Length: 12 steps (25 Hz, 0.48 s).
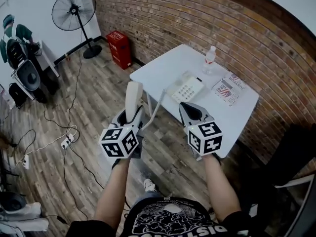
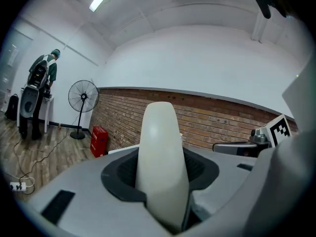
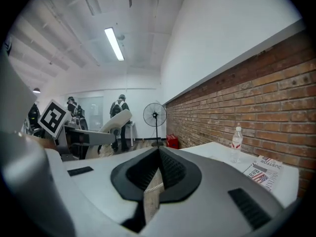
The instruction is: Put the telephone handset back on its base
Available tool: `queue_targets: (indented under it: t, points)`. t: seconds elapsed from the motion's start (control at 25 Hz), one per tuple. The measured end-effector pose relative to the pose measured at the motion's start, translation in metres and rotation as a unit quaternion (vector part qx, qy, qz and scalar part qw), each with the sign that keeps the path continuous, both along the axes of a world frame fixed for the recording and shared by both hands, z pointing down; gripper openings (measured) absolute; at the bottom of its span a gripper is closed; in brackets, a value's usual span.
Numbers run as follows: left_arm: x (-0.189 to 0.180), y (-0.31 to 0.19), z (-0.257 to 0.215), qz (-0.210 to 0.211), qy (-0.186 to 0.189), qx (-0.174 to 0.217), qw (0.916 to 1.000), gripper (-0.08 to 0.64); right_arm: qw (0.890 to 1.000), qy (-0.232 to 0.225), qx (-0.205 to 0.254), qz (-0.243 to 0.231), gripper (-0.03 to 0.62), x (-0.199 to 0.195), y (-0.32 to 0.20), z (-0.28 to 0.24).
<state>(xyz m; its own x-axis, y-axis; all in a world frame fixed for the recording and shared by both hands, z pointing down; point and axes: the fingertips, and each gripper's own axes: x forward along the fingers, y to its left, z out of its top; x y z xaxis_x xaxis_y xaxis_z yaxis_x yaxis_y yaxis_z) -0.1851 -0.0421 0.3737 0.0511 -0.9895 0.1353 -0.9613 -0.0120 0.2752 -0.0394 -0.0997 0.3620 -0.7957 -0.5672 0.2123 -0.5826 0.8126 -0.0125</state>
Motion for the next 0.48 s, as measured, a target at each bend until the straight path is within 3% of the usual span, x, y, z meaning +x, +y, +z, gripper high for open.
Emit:
queue_targets:
  t: [0.48]
  points:
    - [-0.046,-0.056,0.013,0.069,0.01,-0.01,0.9975,0.196,0.997,0.015,-0.008,0.069,0.002,-0.038,-0.036,0.008]
